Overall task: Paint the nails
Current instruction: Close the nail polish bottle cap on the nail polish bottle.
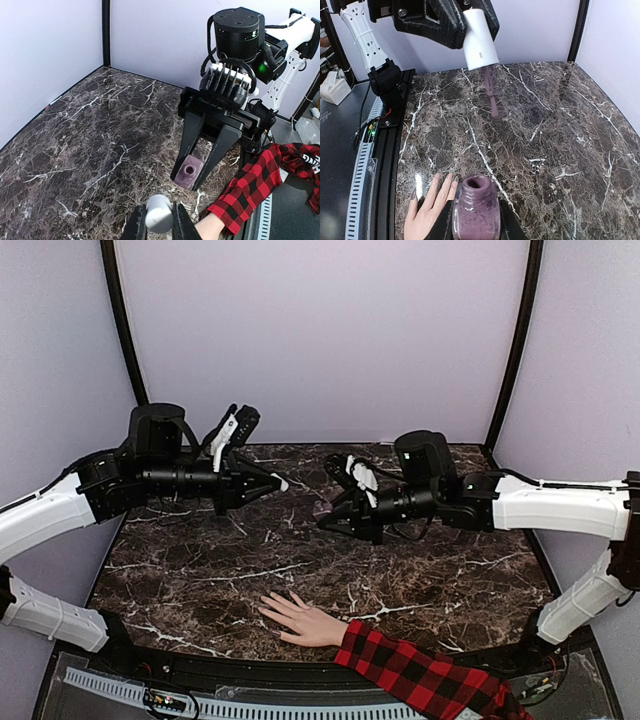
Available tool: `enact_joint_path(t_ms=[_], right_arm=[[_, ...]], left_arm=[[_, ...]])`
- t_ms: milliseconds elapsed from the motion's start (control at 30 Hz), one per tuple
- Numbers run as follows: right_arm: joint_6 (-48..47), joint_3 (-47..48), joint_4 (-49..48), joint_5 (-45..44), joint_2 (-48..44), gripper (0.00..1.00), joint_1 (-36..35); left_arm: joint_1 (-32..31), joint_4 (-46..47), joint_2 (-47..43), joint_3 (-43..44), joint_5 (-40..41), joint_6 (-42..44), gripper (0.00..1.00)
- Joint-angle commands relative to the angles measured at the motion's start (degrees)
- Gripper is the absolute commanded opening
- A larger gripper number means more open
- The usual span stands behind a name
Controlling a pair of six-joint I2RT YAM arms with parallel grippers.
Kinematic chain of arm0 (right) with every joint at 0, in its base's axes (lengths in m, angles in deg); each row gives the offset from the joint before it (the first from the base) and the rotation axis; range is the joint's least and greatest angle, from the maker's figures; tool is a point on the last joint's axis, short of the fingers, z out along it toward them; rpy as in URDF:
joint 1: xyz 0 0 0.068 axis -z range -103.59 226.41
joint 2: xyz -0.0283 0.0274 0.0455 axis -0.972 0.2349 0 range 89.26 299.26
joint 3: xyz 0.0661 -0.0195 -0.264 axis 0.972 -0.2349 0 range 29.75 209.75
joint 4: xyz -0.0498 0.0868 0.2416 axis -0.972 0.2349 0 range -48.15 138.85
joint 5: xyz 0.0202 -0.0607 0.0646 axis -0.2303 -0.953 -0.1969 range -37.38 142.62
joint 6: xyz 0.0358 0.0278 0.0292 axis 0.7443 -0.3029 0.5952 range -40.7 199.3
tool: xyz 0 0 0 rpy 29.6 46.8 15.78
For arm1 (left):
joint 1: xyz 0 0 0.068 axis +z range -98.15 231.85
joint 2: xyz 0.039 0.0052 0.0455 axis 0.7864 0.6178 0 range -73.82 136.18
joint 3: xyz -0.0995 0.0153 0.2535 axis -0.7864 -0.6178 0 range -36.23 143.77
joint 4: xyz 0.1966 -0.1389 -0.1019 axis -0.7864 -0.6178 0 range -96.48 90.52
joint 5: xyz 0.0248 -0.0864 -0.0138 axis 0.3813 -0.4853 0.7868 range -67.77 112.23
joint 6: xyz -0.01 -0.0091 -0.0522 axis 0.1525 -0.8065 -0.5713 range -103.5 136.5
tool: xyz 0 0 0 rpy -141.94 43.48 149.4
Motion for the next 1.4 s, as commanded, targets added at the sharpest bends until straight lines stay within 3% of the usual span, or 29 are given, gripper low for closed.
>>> enact_joint_path(t_ms=[0,500,1367], right_arm=[[-0.66,-0.94,0.58,-0.72,-2.62,0.0,0.44],[-2.99,-2.12,2.13,-1.06,-3.48,0.0,0.26],[-4.7,-0.72,4.39,-0.92,-5.35,0.0,-0.54]], left_arm=[[0.55,0.56,1.59,3.14,-7.07,3.13,0.0],[0.57,12.46,5.02,0.57,-17.29,-0.61,0.0],[0.51,12.63,6.12,-0.45,-18.64,-0.12,0.0]])
